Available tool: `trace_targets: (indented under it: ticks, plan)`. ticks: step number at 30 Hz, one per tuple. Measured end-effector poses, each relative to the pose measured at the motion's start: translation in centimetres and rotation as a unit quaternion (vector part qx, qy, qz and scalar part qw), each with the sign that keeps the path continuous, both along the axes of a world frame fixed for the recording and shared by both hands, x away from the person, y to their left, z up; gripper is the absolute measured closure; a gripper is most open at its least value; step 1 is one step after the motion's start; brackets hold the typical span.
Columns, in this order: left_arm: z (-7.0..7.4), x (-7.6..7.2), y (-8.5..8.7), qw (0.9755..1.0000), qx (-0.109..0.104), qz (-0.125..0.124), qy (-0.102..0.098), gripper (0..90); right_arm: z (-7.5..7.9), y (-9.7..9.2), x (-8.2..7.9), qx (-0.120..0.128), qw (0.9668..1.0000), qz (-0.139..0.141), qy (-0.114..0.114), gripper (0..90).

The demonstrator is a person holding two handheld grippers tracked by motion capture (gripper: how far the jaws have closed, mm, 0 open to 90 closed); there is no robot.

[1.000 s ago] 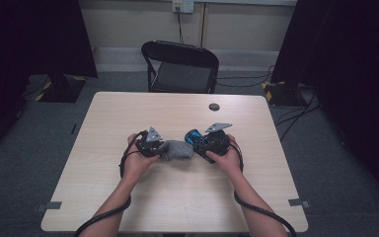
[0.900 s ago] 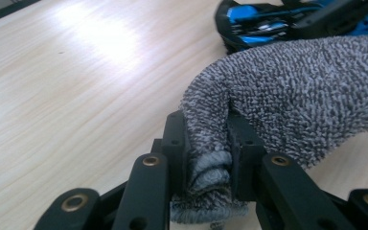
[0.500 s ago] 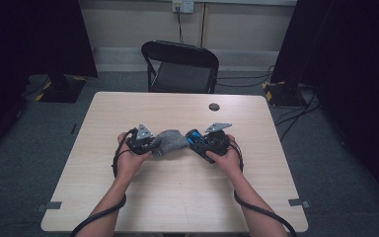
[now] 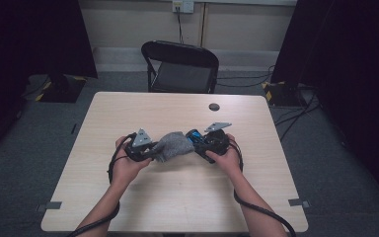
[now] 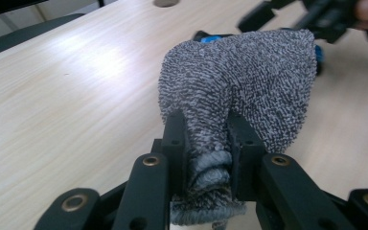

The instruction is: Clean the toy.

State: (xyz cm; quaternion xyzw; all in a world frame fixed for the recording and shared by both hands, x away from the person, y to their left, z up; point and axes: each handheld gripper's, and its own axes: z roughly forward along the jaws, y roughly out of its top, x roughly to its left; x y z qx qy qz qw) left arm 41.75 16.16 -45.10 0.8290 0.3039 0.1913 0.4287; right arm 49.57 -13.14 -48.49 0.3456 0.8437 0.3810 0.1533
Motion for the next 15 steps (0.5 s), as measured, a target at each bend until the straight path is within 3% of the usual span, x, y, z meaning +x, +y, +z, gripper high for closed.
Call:
trace_targets:
  ticks: [9, 10, 15]
  plan:
    - [-1.2, -2.5, -2.3, 0.9984, -0.001, -0.055, 0.013, 73.0, 0.0, 0.0, 0.0, 0.002, 1.0, -0.001, 0.002, 41.8]
    - [-1.2, -2.7, -2.7, 0.9979, -0.007, -0.062, 0.016, 73.0, 0.0, 0.0, 0.0, 0.003, 1.0, -0.001, 0.002, 41.8]
    - [-1.8, -3.7, -5.1, 0.994, 0.002, -0.106, 0.024, 72.9, 0.0, -0.1, 0.1, 0.007, 1.0, -0.002, 0.004, 41.8]
